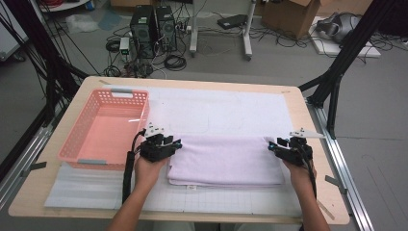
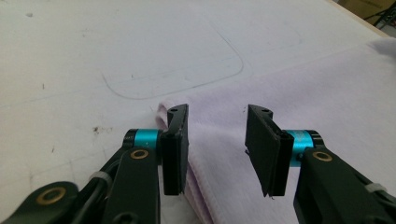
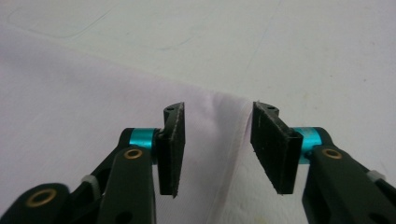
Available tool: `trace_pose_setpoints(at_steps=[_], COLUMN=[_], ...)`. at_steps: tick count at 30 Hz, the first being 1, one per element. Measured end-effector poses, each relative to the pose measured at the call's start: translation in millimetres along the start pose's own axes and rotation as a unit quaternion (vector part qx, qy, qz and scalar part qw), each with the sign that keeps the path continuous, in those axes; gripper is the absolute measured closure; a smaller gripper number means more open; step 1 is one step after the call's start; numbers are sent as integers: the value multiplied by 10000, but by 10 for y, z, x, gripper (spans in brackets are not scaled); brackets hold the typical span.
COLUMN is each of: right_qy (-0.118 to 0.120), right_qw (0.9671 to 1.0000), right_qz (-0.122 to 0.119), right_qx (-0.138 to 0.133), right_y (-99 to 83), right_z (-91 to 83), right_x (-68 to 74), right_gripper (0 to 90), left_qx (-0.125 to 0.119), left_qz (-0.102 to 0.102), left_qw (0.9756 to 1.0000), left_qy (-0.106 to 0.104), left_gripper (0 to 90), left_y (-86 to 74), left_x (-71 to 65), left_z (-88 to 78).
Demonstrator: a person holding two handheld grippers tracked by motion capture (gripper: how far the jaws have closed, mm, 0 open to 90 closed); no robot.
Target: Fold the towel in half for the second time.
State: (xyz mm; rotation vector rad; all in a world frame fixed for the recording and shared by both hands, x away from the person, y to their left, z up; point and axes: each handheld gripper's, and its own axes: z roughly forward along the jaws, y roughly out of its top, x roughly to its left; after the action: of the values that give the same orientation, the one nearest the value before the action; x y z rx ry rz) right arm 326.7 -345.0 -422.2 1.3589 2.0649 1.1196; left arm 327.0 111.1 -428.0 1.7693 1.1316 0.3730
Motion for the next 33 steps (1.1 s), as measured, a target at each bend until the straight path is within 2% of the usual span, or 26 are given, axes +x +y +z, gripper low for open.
trace_pose_setpoints(at_steps=[1, 2, 3, 8, 10, 11, 12, 17, 19, 22, 24, 26, 31, 32, 33], right_qy=[69, 115, 152, 280, 421, 435, 446, 513, 532, 536, 555, 537, 504, 486, 486], right_qw=[10000, 9999, 9998, 9993, 9982, 9980, 9977, 9956, 9957, 9958, 9961, 9964, 9970, 9974, 9974], right_qz=[-38, -86, -116, -221, -337, -369, -425, -599, -540, -515, -458, -451, -419, -417, -417], right_qx=[11, -6, -7, 120, 255, 282, 298, 501, 524, 530, 514, 475, 418, 327, 327], right_y=[-44, -81, -114, -257, -363, -392, -419, -530, -564, -605, -635, -665, -707, -717, -717], right_z=[-65, -113, -151, -280, -365, -389, -410, -439, -448, -460, -474, -494, -572, -649, -649], right_x=[32, 56, 74, 165, 258, 290, 318, 427, 454, 456, 447, 441, 439, 449, 449], right_gripper=[629, 661, 687, 724, 724, 723, 723, 723, 724, 723, 723, 724, 714, 670, 670], left_qx=[50, 50, 81, 148, 237, 237, 270, 380, 402, 465, 504, 505, 438, 379, 346], left_qz=[-1, -1, 60, 184, 232, 232, 269, 441, 428, 521, 773, 923, 817, 759, 723], left_qw=[9999, 9999, 9998, 9992, 9981, 9981, 9975, 9966, 9967, 9962, 9947, 9936, 9949, 9957, 9961], left_qy=[-94, -94, -181, -321, -513, -513, -591, -581, -565, -525, -456, -399, -400, -378, -368], left_gripper=[569, 570, 571, 622, 645, 665, 684, 691, 687, 685, 686, 688, 698, 675, 675], left_y=[-55, -55, -118, -224, -320, -320, -391, -491, -529, -570, -599, -621, -650, -659, -661], left_x=[-33, -33, -63, -112, -165, -165, -208, -264, -271, -288, -327, -352, -328, -319, -314], left_z=[-39, -39, -79, -184, -275, -275, -328, -397, -414, -426, -453, -473, -547, -578, -589])
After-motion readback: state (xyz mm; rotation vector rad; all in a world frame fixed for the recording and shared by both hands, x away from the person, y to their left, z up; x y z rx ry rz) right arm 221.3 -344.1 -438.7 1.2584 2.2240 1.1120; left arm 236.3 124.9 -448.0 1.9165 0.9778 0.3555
